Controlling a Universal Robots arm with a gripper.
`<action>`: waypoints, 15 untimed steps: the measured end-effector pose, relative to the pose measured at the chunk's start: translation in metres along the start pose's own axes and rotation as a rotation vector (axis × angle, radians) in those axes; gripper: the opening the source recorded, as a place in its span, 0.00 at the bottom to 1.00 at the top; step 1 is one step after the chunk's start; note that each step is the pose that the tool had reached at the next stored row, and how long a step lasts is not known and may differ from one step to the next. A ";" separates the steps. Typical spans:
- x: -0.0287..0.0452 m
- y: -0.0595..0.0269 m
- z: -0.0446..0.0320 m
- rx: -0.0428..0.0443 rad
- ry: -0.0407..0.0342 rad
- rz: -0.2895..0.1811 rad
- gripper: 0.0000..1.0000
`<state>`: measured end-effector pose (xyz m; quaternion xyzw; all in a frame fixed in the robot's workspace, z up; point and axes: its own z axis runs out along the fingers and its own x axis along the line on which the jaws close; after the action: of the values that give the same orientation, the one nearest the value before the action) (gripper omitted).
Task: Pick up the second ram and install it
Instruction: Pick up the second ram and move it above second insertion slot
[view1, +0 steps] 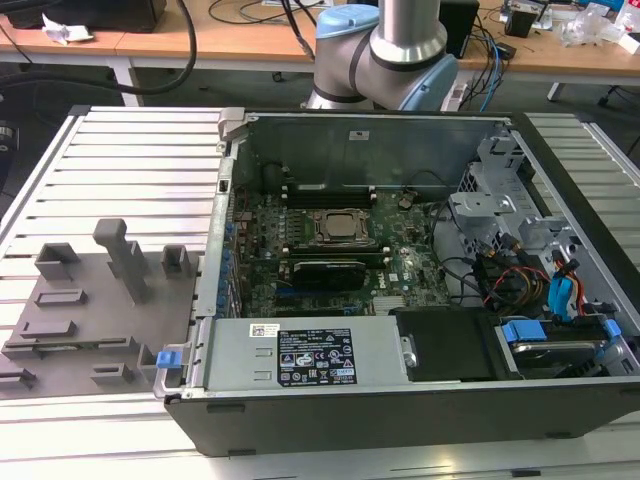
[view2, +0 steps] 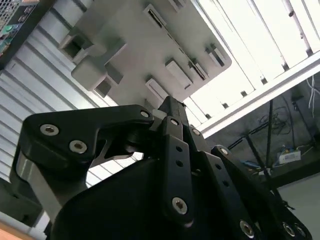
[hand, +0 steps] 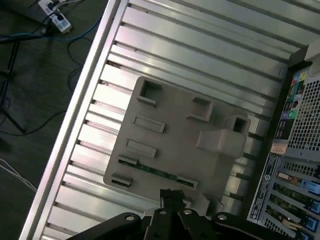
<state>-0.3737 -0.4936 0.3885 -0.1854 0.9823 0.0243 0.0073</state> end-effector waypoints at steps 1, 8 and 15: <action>0.0000 0.0000 0.0000 -0.0008 0.0016 -0.035 0.11; 0.0000 0.0000 0.0000 -0.0049 0.0095 -0.210 0.11; 0.0000 0.0000 0.0000 -0.0080 0.0155 -0.341 0.11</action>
<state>-0.3738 -0.4936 0.3886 -0.3496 0.9366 0.0252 0.0030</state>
